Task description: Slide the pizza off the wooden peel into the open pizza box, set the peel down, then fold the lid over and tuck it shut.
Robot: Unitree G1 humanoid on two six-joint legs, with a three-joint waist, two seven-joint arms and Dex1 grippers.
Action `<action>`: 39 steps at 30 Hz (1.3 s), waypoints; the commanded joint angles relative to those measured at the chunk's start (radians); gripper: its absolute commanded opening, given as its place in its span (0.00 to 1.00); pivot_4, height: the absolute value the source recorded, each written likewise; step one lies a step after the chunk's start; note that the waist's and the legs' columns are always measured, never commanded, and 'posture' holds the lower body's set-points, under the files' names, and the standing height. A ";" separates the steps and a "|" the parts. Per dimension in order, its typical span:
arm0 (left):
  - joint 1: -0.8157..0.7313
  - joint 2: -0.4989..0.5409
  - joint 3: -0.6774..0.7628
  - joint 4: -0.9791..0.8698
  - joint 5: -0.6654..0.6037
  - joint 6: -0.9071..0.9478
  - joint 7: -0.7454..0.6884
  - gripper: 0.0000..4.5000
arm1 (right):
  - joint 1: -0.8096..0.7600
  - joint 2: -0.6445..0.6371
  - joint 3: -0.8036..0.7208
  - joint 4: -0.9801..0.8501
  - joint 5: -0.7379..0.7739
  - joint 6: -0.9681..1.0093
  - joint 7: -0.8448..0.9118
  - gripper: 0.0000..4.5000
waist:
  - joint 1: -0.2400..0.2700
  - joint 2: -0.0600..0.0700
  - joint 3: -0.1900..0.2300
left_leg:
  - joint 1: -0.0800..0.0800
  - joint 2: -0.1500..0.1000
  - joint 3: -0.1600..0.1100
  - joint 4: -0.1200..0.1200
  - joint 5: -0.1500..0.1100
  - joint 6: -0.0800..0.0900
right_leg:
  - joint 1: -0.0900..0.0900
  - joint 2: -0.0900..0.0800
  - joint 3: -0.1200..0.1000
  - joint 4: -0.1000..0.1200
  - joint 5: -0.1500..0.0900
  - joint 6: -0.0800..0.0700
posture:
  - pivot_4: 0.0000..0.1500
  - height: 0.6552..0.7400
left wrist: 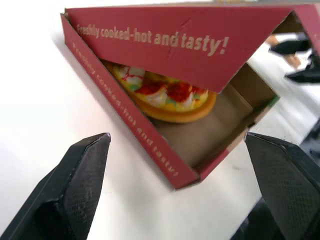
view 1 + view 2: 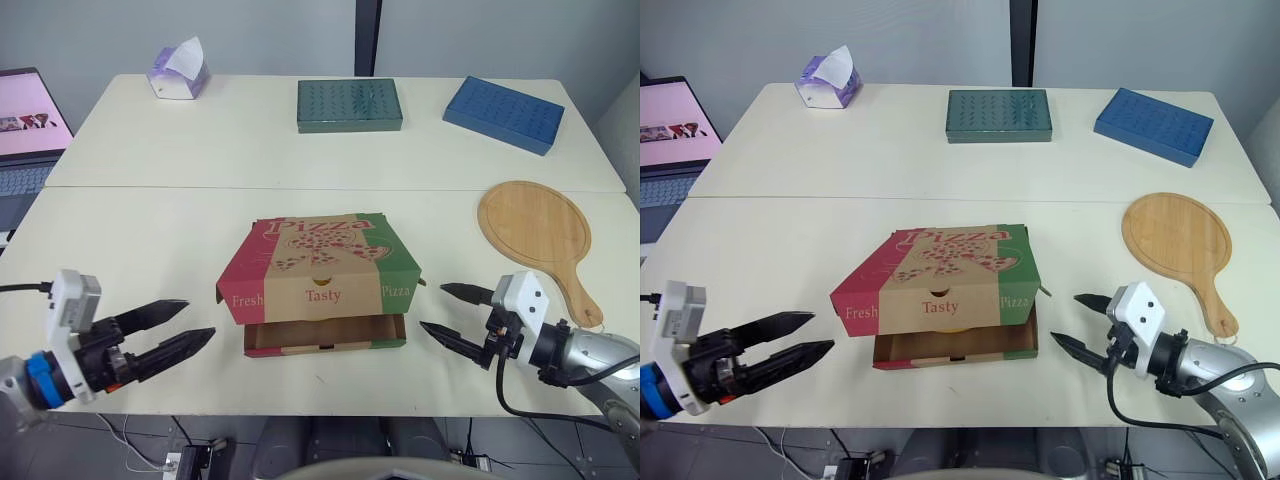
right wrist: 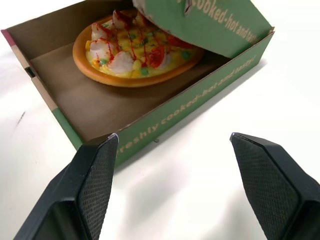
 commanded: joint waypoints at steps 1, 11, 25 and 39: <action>-0.129 0.053 0.034 0.146 0.048 -0.004 -0.023 0.90 | -0.029 -0.029 -0.043 0.014 0.004 -0.003 0.024 0.86 | 0.000 0.000 0.000 | 0.000 0.000 0.000 0.000 0.000 0.000 | 0.000 0.000 0.000 0.000 0.000 0.000 | 1.00 1.00; -0.767 0.189 -0.327 0.286 0.082 0.041 -0.160 0.21 | -0.213 -0.085 -0.045 0.082 0.031 0.063 0.063 0.65 | -0.002 -0.002 0.001 | 0.000 0.000 -0.001 -0.002 0.000 0.000 | -0.001 -0.001 -0.001 0.000 0.000 0.000 | 1.00 1.00; -1.289 0.021 -0.905 0.400 0.436 -0.045 -0.521 0.00 | -0.357 -0.102 0.017 0.021 0.102 0.184 0.079 0.00 | -0.012 -0.002 0.001 | -0.001 0.000 -0.001 -0.001 0.001 0.000 | -0.002 0.000 -0.001 0.002 0.000 0.000 | 1.00 1.00; -1.222 -0.015 -0.958 0.402 0.591 -0.141 -0.620 0.00 | -0.323 -0.097 0.110 -0.005 0.047 0.129 0.103 0.00 | -0.013 -0.002 0.001 | -0.002 0.000 -0.002 0.000 0.001 0.000 | -0.002 0.000 -0.002 0.002 0.000 0.000 | 1.00 1.00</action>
